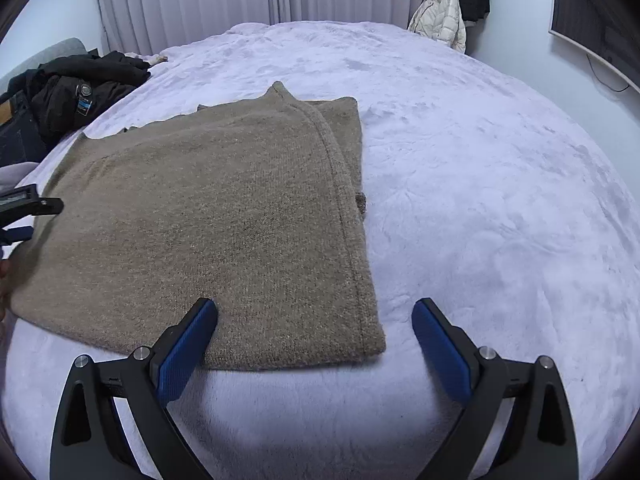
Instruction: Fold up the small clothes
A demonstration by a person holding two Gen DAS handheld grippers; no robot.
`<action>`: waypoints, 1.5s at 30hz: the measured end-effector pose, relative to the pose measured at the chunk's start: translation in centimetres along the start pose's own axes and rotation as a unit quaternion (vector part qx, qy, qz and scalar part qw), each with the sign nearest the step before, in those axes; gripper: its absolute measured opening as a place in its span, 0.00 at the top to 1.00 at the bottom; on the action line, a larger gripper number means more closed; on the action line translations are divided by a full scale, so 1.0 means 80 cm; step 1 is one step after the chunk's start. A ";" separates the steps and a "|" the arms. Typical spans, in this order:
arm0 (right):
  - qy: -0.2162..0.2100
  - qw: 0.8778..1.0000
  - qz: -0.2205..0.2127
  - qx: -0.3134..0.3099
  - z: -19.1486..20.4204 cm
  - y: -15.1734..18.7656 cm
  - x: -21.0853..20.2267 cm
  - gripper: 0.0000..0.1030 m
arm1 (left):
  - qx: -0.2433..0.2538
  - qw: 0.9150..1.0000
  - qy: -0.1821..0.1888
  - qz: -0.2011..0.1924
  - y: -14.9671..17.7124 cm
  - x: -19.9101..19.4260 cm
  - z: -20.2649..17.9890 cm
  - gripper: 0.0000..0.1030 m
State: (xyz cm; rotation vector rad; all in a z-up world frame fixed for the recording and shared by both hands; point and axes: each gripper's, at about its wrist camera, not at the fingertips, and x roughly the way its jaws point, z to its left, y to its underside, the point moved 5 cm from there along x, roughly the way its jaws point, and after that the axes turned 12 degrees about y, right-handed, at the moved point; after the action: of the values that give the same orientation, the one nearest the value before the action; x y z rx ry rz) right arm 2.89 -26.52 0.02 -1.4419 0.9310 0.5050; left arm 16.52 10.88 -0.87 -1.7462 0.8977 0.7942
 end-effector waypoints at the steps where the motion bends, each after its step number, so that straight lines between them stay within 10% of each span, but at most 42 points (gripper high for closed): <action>1: -0.005 1.000 -0.014 0.009 -0.007 -0.009 -0.012 0.04 | 0.003 1.000 0.026 -0.012 -0.006 -0.011 -0.006 0.01; 5: -0.039 0.997 -0.060 0.010 0.004 -0.062 -0.039 0.04 | 0.018 0.999 0.017 -0.030 -0.029 -0.015 -0.022 0.01; 15: -0.049 0.989 0.015 -0.135 0.150 -0.127 0.069 0.04 | -0.005 1.000 -0.015 0.011 -0.046 0.042 0.027 0.01; 27: -0.052 0.998 -0.011 -0.027 0.075 -0.120 0.031 0.04 | -0.046 0.981 0.182 0.040 0.009 -0.024 0.102 0.01; 40: -0.039 0.992 -0.011 -0.117 0.172 -0.054 0.001 0.04 | 0.063 0.973 0.204 0.083 0.021 0.017 0.010 0.01; 42: -0.028 0.993 -0.012 -0.117 0.171 -0.058 0.002 0.04 | 0.056 0.971 0.221 0.075 0.018 0.012 0.009 0.04; 45: -0.017 0.992 -0.010 -0.124 0.177 -0.066 0.007 0.04 | 0.051 0.974 0.208 0.070 0.017 0.006 0.018 0.36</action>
State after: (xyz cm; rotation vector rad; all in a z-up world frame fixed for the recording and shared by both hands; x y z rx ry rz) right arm 10.61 -13.58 1.13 -1.6593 0.8476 0.6458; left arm 15.49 11.78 -2.33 -1.8029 1.3301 0.4640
